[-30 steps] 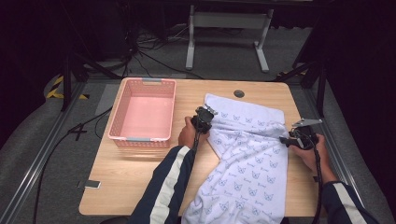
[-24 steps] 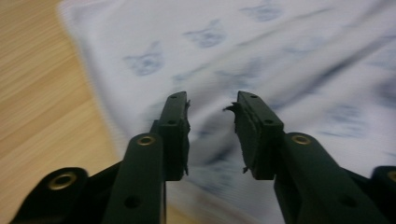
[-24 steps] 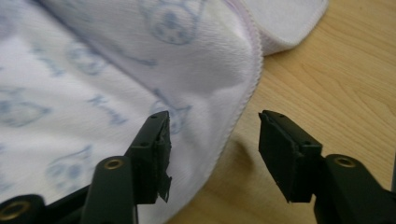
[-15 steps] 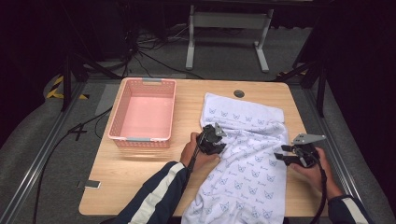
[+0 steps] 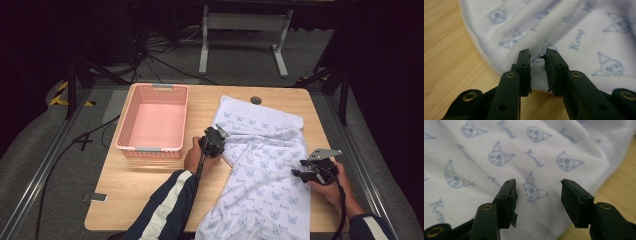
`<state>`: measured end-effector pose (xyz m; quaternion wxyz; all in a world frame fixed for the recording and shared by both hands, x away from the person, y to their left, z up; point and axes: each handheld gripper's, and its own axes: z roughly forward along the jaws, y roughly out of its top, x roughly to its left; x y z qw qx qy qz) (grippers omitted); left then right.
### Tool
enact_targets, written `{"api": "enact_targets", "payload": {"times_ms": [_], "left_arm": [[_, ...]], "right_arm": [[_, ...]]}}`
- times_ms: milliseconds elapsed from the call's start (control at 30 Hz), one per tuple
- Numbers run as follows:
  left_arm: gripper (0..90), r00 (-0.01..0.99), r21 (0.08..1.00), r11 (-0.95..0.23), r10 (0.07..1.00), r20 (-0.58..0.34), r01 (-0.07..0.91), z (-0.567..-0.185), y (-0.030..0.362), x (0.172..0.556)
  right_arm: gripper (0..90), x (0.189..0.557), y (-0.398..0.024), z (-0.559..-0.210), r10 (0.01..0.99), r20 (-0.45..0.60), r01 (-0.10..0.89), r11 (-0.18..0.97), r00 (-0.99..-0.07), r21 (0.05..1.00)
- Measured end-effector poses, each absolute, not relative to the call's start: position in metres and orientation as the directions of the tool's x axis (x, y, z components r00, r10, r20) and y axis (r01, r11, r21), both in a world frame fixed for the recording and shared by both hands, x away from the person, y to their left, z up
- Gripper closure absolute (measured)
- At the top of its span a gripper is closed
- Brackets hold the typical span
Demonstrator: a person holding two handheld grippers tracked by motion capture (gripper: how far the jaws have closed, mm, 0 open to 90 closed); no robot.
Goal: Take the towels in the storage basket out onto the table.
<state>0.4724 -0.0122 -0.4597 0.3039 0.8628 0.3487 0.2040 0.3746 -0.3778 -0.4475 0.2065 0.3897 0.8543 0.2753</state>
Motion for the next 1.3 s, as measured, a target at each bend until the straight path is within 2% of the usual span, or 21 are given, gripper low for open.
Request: {"api": "enact_targets", "payload": {"times_ms": [67,100,133,233,267,300,333,433,500,533,567,633,700,900,967,1000,1067,1100,1200,1267,1300], "left_arm": [[74.0,0.643,0.671,-0.554,0.752,0.148,0.493,-0.460,-0.012,0.480],[74.0,0.626,0.661,-0.570,0.756,0.191,0.488,-0.460,-0.014,0.483],[73.8,0.618,0.660,-0.568,0.762,0.195,0.492,-0.460,-0.015,0.486],[61.7,0.615,0.676,-0.533,0.775,0.148,0.509,-0.458,-0.016,0.488],[60.8,0.672,0.712,-0.499,0.738,0.052,0.493,-0.455,-0.016,0.479],[59.8,0.672,0.712,-0.499,0.738,0.052,0.493,-0.455,-0.016,0.479],[59.8,0.728,0.735,-0.511,0.685,0.034,0.446,-0.451,-0.019,0.467],[59.4,0.806,0.734,-0.570,0.590,0.051,0.370,-0.450,-0.029,0.442],[59.0,0.826,0.718,-0.583,0.563,0.019,0.381,-0.456,-0.035,0.433],[61.2,0.828,0.709,-0.597,0.559,0.033,0.375,-0.458,-0.037,0.431],[62.6,0.825,0.697,-0.616,0.561,0.061,0.368,-0.461,-0.038,0.430],[64.5,0.816,0.705,-0.592,0.577,0.032,0.391,-0.464,-0.034,0.432],[66.0,0.790,0.692,-0.596,0.610,0.062,0.406,-0.462,-0.030,0.434],[68.3,0.707,0.672,-0.586,0.695,0.131,0.452,-0.460,-0.014,0.451],[68.8,0.681,0.665,-0.595,0.711,0.174,0.451,-0.460,-0.010,0.459],[68.8,0.681,0.665,-0.595,0.711,0.174,0.451,-0.460,-0.010,0.459],[68.7,0.665,0.668,-0.556,0.737,0.121,0.494,-0.460,-0.005,0.469],[68.5,0.665,0.667,-0.554,0.738,0.116,0.498,-0.459,-0.004,0.473],[68.5,0.637,0.657,-0.572,0.750,0.177,0.491,-0.459,-0.007,0.481],[67.6,0.652,0.669,-0.548,0.748,0.124,0.501,-0.459,-0.006,0.481],[64.1,0.652,0.669,-0.548,0.748,0.124,0.501,-0.459,-0.006,0.481]], "right_arm": [[44.8,0.383,-0.383,-0.447,0.800,-0.144,0.567,0.526,-0.582,0.634],[44.5,0.386,-0.384,-0.448,0.801,-0.154,0.563,0.529,-0.579,0.635],[44.5,0.390,-0.386,-0.448,0.808,-0.167,0.562,0.526,-0.566,0.639],[44.3,0.396,-0.389,-0.447,0.818,-0.178,0.570,0.520,-0.547,0.636],[44.3,0.397,-0.392,-0.447,0.832,-0.179,0.582,0.505,-0.526,0.637],[44.3,0.397,-0.392,-0.447,0.832,-0.179,0.582,0.505,-0.526,0.637],[44.4,0.397,-0.393,-0.447,0.836,-0.175,0.589,0.499,-0.520,0.636],[45.8,0.390,-0.393,-0.444,0.830,-0.156,0.578,0.495,-0.536,0.649],[45.2,0.380,-0.389,-0.440,0.811,-0.118,0.556,0.490,-0.573,0.671],[45.2,0.373,-0.385,-0.438,0.790,-0.121,0.538,0.512,-0.601,0.670],[45.1,0.368,-0.382,-0.438,0.777,-0.112,0.532,0.520,-0.619,0.668],[44.7,0.358,-0.375,-0.440,0.741,-0.094,0.524,0.553,-0.665,0.648],[44.8,0.352,-0.370,-0.445,0.721,-0.116,0.529,0.598,-0.683,0.602],[43.4,0.351,-0.398,-0.446,0.787,-0.060,0.599,0.514,-0.613,0.614],[43.3,0.353,-0.406,-0.445,0.810,-0.111,0.603,0.513,-0.576,0.611],[43.3,0.353,-0.406,-0.445,0.810,-0.111,0.603,0.513,-0.576,0.611],[43.3,0.357,-0.412,-0.444,0.818,-0.181,0.597,0.532,-0.546,0.600],[43.2,0.360,-0.415,-0.444,0.828,-0.181,0.603,0.518,-0.530,0.607],[42.5,0.371,-0.422,-0.444,0.847,-0.173,0.615,0.491,-0.502,0.617],[43.0,0.371,-0.422,-0.444,0.848,-0.180,0.616,0.492,-0.498,0.615],[43.0,0.371,-0.422,-0.444,0.848,-0.180,0.616,0.492,-0.498,0.615]]}}
